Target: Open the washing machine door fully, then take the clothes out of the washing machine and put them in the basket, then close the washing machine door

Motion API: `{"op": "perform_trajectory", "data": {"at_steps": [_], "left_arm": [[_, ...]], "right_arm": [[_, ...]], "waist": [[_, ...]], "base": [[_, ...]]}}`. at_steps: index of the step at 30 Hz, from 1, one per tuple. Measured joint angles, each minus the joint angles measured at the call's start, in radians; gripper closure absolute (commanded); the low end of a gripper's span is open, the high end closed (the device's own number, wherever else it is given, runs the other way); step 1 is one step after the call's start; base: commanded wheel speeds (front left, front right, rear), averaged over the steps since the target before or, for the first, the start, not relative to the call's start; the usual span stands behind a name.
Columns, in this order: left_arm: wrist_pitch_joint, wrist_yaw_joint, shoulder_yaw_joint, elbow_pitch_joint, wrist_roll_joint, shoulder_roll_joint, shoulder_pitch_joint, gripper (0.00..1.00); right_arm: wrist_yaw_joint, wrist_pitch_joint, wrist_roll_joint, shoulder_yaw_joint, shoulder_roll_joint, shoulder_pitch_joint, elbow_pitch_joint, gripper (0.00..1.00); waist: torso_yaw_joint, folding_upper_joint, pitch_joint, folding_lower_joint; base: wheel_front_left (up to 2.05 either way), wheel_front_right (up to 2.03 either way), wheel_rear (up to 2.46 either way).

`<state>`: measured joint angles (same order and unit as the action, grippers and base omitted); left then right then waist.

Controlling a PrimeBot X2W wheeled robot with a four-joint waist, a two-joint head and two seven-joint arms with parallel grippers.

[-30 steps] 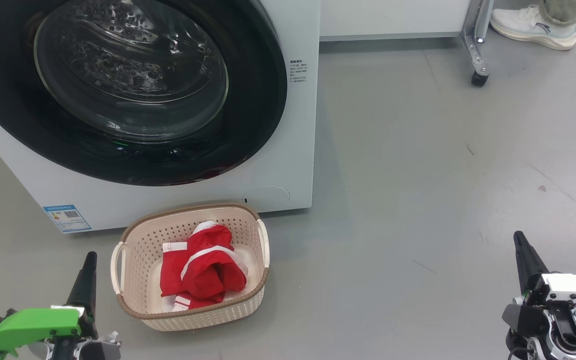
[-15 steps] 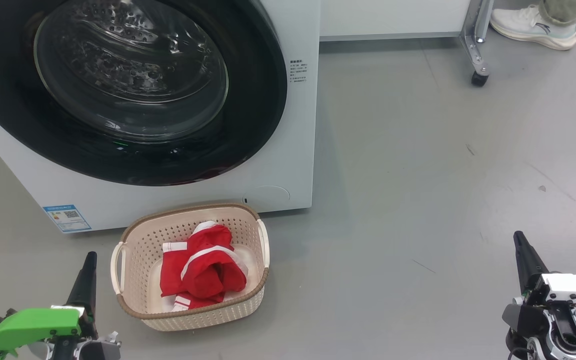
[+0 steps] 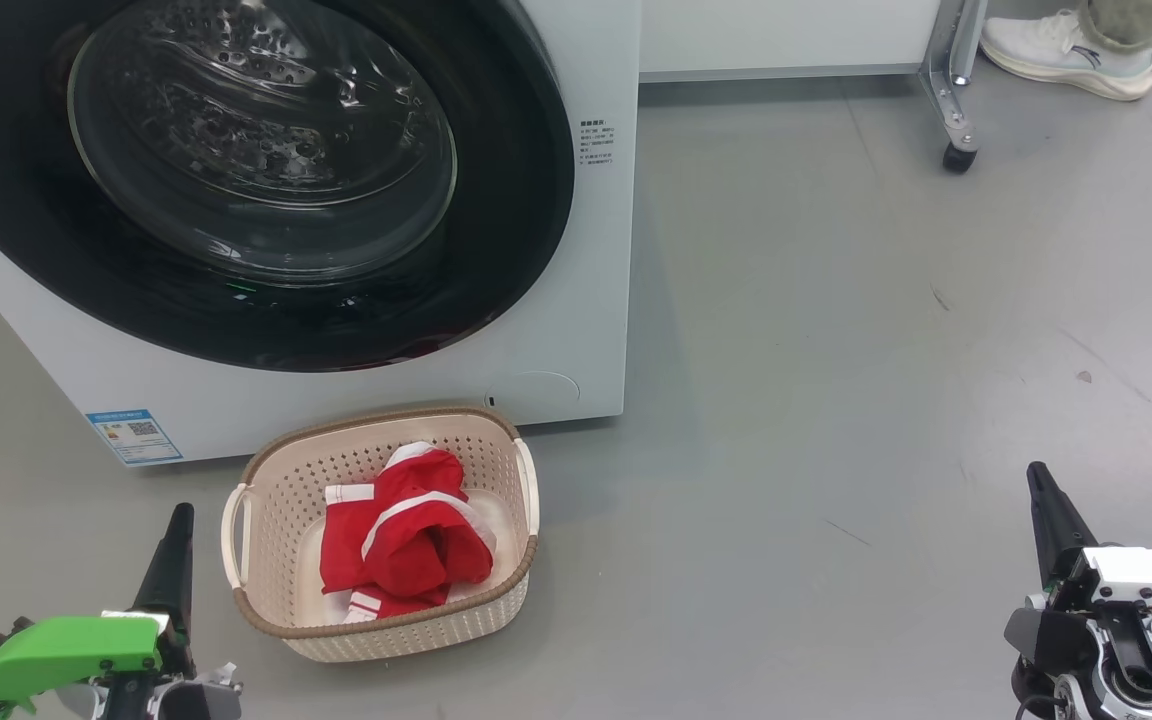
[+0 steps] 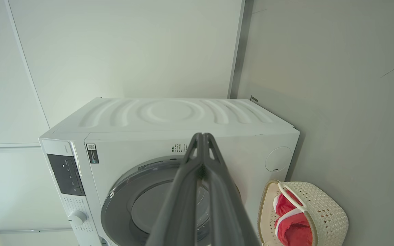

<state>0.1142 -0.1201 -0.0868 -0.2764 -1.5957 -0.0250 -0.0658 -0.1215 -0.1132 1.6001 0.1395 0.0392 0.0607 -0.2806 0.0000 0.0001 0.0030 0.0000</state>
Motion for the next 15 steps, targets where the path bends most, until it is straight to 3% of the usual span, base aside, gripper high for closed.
{"op": "perform_trajectory", "data": {"at_steps": [15], "left_arm": [[0.000, 0.000, 0.000, 0.000, 0.000, 0.000, 0.000, 1.00]], "right_arm": [[0.000, 0.000, 0.000, 0.000, 0.000, 0.000, 0.000, 1.00]], "waist": [[0.000, 0.0000, 0.000, 0.0000]], "base": [[0.00, 0.00, 0.00]]}}
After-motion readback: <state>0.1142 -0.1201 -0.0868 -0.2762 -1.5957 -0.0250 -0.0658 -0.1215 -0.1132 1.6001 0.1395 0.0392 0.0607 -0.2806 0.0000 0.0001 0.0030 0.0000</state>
